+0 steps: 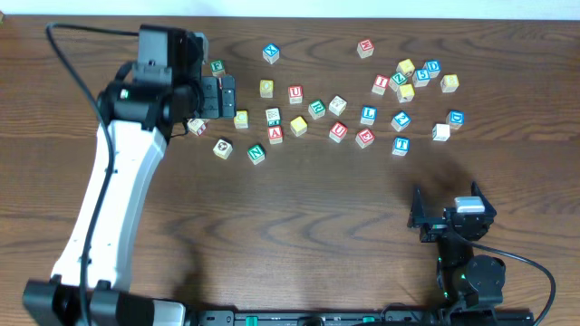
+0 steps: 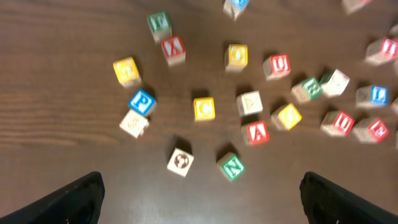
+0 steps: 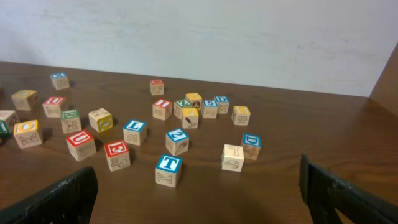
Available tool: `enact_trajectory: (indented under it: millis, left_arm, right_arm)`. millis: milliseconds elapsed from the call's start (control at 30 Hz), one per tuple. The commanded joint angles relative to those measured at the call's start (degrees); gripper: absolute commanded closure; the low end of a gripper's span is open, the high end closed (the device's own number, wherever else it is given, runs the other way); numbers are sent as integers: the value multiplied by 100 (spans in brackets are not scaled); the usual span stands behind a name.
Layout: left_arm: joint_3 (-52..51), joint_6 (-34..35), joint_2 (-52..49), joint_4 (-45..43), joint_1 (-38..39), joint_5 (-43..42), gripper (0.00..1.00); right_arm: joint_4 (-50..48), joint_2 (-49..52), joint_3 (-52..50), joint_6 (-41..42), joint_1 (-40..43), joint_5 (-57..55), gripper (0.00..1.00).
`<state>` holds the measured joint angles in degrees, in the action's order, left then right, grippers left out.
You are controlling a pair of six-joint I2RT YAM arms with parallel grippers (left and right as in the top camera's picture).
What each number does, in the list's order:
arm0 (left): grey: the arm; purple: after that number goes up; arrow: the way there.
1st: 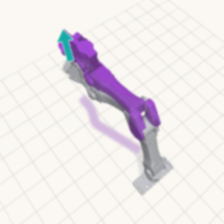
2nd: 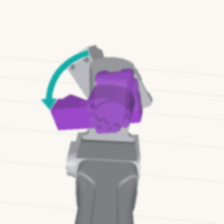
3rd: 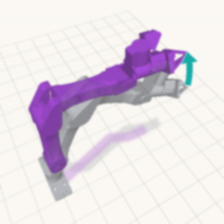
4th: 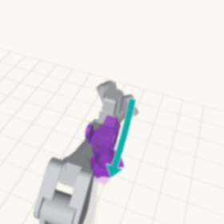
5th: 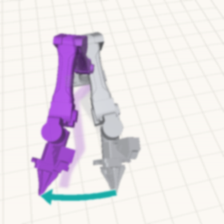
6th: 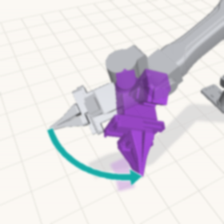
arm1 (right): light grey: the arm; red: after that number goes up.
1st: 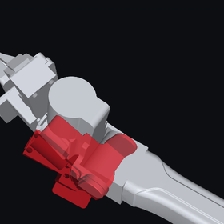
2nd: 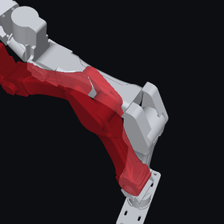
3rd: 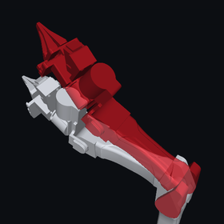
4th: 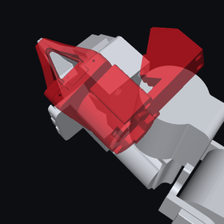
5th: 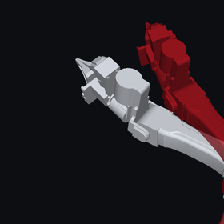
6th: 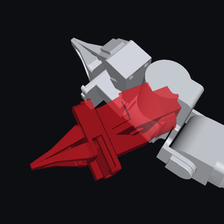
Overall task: Spell out CORL
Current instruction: 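Swing the left gripper out over the yellow-bordered C block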
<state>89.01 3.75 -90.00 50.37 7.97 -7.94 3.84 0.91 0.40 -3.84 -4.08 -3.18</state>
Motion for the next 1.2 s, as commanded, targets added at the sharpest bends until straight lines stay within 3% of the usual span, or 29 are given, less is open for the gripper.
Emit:
enact_trajectory:
  millis: [0, 433, 833, 1167]
  left_arm:
    - [256, -181, -170, 278, -24, -63, 1]
    - [229, -138, -256, 282, 35, -17, 1]
    - [254, 125, -1626, 223, 240, 216, 1]
    - [251, 127, -2203, -444, 424, 232, 1]
  right_arm:
    - [24, -22, -9, -9, 33, 15, 1]
    - [24, -22, -9, -9, 33, 15, 1]
    - [24, -22, -9, -9, 33, 15, 1]
    - [24, -22, -9, -9, 35, 17, 1]
